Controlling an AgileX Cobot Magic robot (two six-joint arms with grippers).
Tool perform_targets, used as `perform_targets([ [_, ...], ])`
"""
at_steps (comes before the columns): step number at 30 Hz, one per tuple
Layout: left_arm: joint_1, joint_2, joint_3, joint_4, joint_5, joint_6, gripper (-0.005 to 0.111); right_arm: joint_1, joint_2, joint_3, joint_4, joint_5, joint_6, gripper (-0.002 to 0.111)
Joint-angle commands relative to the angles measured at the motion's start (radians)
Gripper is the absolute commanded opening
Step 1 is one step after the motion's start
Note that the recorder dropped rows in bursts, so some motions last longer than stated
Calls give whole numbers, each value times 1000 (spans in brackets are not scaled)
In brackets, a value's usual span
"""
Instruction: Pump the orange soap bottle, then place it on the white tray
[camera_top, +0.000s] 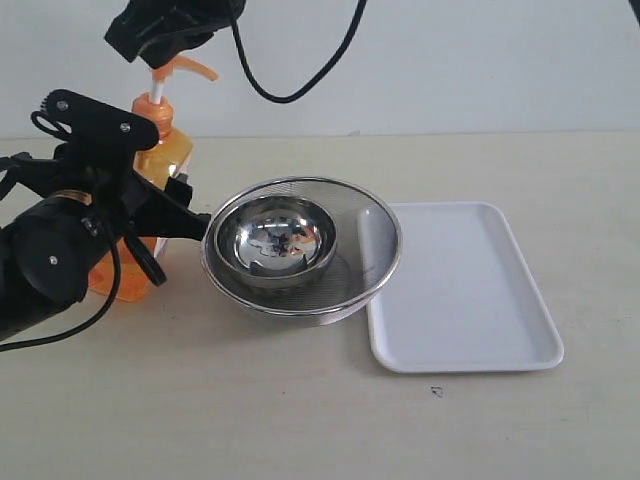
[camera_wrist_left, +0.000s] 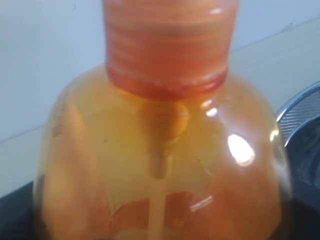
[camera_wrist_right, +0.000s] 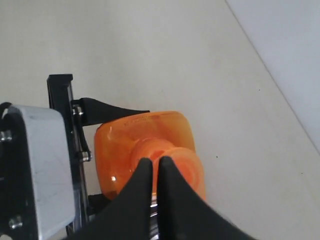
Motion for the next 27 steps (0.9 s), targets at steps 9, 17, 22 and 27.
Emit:
perform_targets([
  [9,-3,2,3,-8,64,-16,5,-1,-14,-6,-19,-68,-19,0],
  [17,-3,2,3,-3,64,-16,5,-3,-6,-6,-85,-82,-6,0],
  [22,-3,2,3,26,64,-26,5,-3,4,-4,-92,-52,1,0],
  [27,-3,2,3,24,64,-26,5,-3,40,-4,-93,-2,25,0],
])
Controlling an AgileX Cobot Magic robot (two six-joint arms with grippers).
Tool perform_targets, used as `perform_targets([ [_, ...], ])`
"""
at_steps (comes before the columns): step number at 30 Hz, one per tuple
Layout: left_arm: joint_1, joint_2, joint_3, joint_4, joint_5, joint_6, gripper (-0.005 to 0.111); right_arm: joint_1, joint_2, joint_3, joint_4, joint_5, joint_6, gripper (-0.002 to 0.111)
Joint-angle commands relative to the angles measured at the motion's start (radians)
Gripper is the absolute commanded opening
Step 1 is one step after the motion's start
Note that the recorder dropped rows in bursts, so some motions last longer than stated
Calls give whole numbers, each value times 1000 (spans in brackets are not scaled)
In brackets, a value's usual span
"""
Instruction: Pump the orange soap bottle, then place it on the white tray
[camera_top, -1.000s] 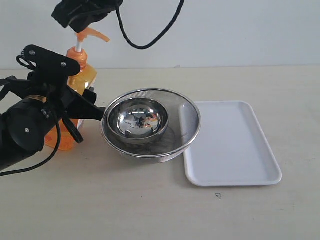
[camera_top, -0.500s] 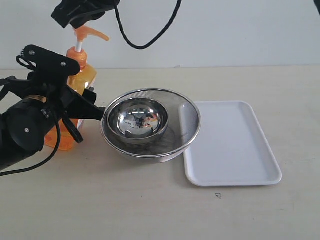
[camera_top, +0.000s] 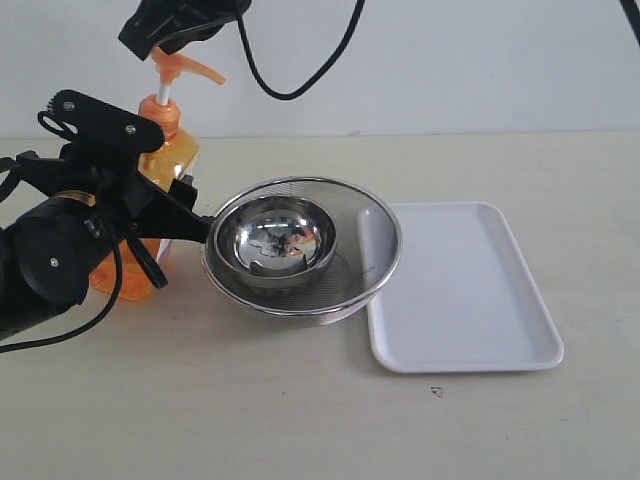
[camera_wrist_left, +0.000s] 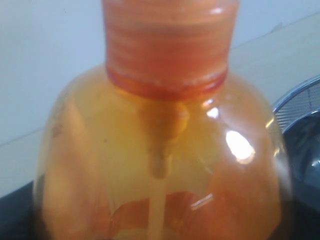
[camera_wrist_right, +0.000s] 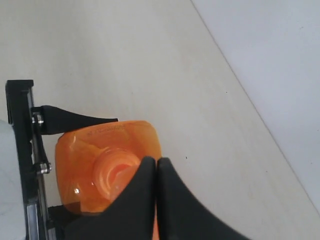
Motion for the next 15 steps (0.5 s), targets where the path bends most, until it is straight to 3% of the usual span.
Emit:
perform_targets([
  [1,-3,2,3,-7,51,-18,5,-3,29,0,-11,63,18,0],
  [15,-3,2,3,-7,51,-18,5,-1,34,0,-11,172,33,0],
])
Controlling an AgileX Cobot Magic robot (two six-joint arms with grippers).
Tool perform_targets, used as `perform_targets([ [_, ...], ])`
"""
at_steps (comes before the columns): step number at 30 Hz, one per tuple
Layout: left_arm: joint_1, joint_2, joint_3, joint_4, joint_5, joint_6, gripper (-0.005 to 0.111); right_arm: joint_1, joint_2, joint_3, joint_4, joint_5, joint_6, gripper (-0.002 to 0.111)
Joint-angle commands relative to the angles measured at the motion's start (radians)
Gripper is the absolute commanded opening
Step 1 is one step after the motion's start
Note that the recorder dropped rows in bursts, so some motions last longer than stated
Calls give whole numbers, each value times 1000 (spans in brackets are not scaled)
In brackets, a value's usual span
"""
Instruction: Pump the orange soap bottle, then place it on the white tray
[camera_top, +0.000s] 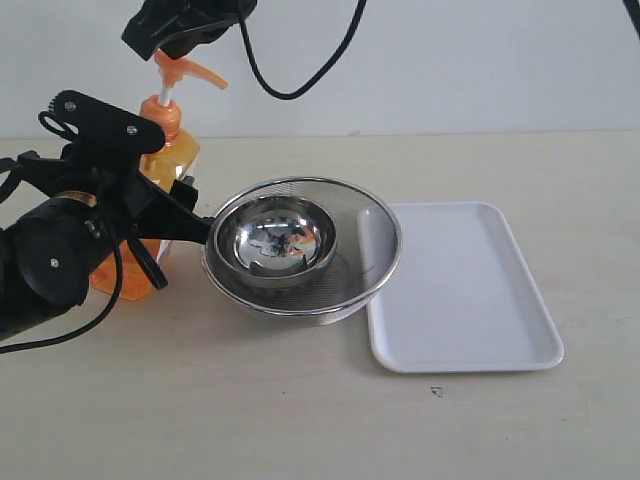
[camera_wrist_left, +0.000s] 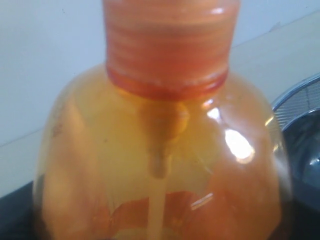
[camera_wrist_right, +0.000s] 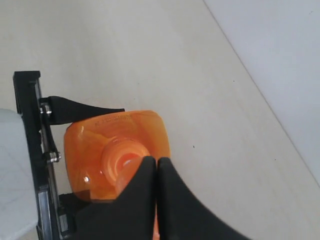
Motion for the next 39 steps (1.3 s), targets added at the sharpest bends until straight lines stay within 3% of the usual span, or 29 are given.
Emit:
perform_targets([
  [1,-3,2,3,-8,50,-18,5,1,30,15,-8,102,5,0],
  [39,-3,2,3,-8,50,-18,5,3,87,16,-1,114,7,0],
])
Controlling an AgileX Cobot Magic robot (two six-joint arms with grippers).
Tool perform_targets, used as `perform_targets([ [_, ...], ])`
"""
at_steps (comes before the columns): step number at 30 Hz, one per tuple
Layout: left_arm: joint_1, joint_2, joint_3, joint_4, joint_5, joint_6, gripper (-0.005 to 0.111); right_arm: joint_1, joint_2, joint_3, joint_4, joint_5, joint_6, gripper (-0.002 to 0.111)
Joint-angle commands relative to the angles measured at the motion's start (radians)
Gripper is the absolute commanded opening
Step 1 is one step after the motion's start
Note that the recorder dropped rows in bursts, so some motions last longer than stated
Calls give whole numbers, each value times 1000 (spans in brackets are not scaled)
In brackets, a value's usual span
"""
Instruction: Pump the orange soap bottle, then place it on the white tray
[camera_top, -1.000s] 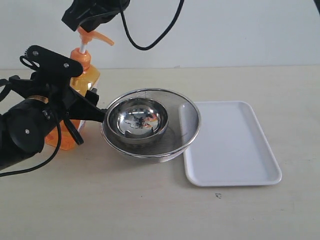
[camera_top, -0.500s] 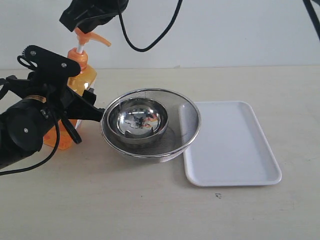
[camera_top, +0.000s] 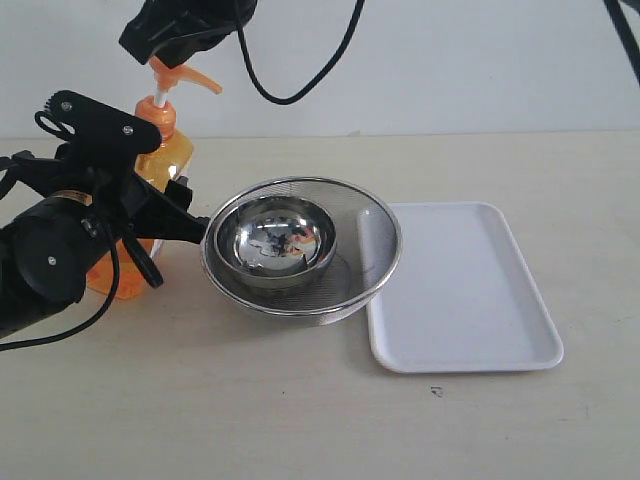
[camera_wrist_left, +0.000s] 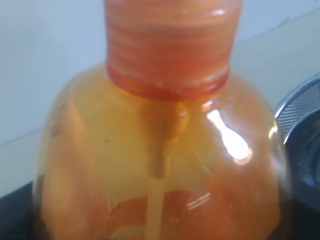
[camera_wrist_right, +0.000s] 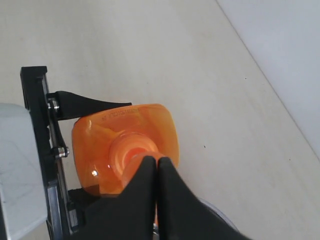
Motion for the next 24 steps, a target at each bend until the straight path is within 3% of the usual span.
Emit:
perform_targets([
  [1,-8,2,3,-3,50,-33,5,3,56,29,-20,94,1,0],
  [24,-8,2,3,-4,61,-33,5,1,-64,25,-104,-59,1,0],
])
